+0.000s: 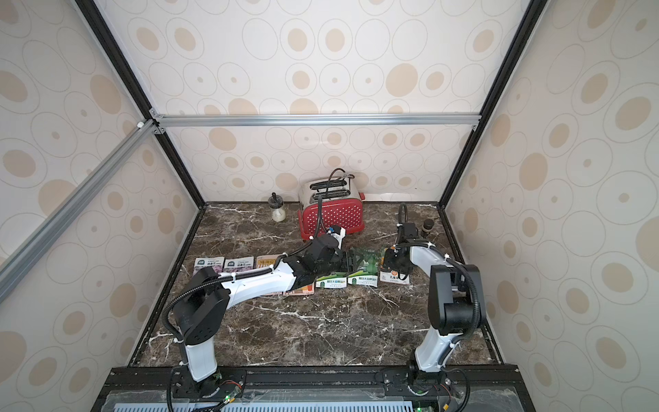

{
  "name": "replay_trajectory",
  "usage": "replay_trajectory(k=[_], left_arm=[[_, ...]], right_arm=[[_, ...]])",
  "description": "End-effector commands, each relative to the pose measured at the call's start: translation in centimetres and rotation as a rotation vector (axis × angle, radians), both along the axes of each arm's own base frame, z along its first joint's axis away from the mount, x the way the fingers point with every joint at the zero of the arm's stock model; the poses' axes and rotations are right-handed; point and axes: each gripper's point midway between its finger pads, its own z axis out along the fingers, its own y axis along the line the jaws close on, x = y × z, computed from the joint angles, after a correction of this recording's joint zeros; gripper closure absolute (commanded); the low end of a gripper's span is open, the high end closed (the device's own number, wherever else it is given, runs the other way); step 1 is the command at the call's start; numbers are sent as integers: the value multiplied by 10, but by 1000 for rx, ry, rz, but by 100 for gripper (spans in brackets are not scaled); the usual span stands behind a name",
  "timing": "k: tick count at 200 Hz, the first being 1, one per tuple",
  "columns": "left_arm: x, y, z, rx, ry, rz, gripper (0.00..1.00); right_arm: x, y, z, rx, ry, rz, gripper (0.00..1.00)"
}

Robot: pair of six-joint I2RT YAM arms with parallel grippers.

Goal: Arrange the seed packets in a row
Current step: Adjust the seed packet at the center of the board.

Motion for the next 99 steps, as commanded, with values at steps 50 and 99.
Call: replay_trajectory(k=[50, 99], left_arm=[[-7, 9, 0, 11, -15, -19, 29], [-7, 11, -1, 2, -13, -18, 29]], right_arm=[[-15, -4, -13, -87, 96, 66, 45], [-26, -6, -18, -97, 134, 80, 46]])
